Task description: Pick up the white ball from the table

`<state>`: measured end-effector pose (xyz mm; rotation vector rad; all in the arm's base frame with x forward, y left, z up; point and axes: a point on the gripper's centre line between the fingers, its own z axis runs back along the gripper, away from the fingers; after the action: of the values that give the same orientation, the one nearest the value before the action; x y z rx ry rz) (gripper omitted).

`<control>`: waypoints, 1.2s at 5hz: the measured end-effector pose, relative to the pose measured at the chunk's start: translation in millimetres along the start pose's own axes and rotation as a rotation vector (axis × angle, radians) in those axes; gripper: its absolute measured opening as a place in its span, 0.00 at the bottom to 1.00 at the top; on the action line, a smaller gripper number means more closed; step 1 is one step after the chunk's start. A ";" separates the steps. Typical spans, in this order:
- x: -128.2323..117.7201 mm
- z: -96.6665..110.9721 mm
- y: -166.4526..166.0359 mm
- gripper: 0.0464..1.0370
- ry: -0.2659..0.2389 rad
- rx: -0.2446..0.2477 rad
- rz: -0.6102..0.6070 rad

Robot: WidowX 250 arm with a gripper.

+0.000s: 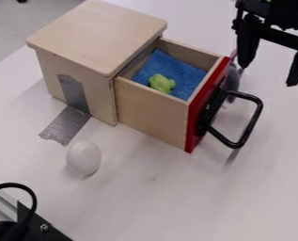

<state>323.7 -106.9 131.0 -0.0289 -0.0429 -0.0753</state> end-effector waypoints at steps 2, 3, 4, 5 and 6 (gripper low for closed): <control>-44.3 -21.1 20.9 0.96 0.070 0.029 0.010; -79.1 -12.4 49.9 0.96 0.027 0.023 0.046; -114.5 -7.4 81.2 0.96 -0.018 0.050 0.056; -141.5 -14.3 102.5 0.96 -0.031 0.097 0.068; -155.1 -34.7 126.0 0.96 -0.043 0.117 0.101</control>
<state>180.2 29.2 86.2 0.0845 -0.0889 0.0285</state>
